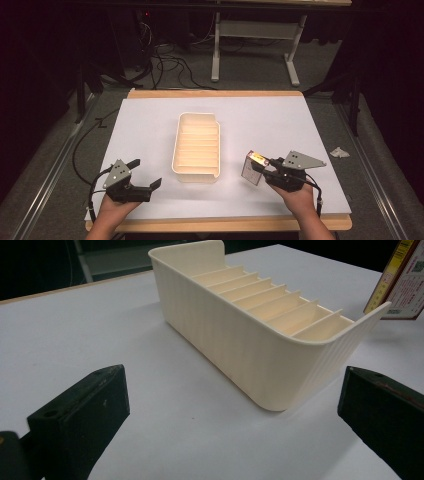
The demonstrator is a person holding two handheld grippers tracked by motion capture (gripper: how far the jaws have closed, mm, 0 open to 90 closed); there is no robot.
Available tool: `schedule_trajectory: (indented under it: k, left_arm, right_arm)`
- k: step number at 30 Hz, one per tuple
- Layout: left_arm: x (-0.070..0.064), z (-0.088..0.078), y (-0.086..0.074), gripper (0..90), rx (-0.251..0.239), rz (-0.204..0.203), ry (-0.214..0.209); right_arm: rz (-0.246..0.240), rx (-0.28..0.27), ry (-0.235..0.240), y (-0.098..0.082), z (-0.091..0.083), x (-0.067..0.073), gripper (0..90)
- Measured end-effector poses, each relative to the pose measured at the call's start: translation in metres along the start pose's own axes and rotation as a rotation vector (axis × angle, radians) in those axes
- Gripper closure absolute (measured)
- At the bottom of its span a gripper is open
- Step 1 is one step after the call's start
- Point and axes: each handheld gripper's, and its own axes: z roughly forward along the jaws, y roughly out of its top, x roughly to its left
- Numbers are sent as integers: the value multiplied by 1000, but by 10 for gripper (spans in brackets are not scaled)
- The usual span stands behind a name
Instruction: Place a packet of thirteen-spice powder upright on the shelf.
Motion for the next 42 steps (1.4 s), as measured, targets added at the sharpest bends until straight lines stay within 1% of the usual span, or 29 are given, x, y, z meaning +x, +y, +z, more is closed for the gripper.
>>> schedule_trajectory:
  k: [2,4,8,11,15,16,17,18,20,21,24,28,30,32,33,34,36,40,42]
  left_arm:
    - [0,0,0,7,-3,-7,0]
    - [0,0,0,7,0,-2,-4]
    - [0,-1,0,7,2,-3,-7]
    - [0,0,0,6,4,0,-7]
    - [0,-1,0,6,6,-1,-8]
    - [0,-1,0,7,6,-1,-8]
    - [0,-1,0,7,4,-5,-9]
    - [0,-2,0,6,4,-6,-9]
    - [0,-2,0,7,7,-7,-11]
    - [0,-2,0,7,12,-6,-14]
    - [-1,-2,-1,7,20,-3,-18]
    - [-1,-2,-1,6,21,-7,-22]
    - [-1,-2,-1,7,20,-9,-22]
    - [-1,-2,-1,7,19,-7,-24]
    - [-2,-2,-1,7,18,-9,-25]
    - [-2,-2,-1,7,18,-4,-25]
    - [-2,-3,-1,7,18,-9,-27]
    - [-1,-3,0,6,17,-9,-27]
    - [-1,-3,0,7,17,-10,-27]
  right_arm:
    - [-1,-5,4,1,-1,-3,689]
    - [7,-16,12,1,-1,-7,689]
    - [0,-14,25,3,-1,-12,689]
    - [-16,-8,34,5,2,-14,689]
    - [-33,0,63,9,8,-17,689]
    - [-26,-1,74,10,9,-18,689]
    - [-36,5,82,11,11,-19,689]
    - [-33,7,84,12,12,-19,689]
    - [-46,9,96,14,15,-22,689]
    - [-47,8,98,15,16,-22,689]
    - [-66,-4,130,19,21,-26,689]
    - [-68,-5,152,23,28,-30,688]
    - [-84,-10,172,26,31,-33,688]
    - [-83,-20,190,30,35,-35,688]
    - [-77,-12,196,32,36,-36,688]
    - [-82,-16,204,34,38,-37,688]
    - [-96,-11,211,38,40,-38,688]
    - [-118,-22,231,43,43,-39,689]
    - [-117,-27,240,45,45,-41,689]
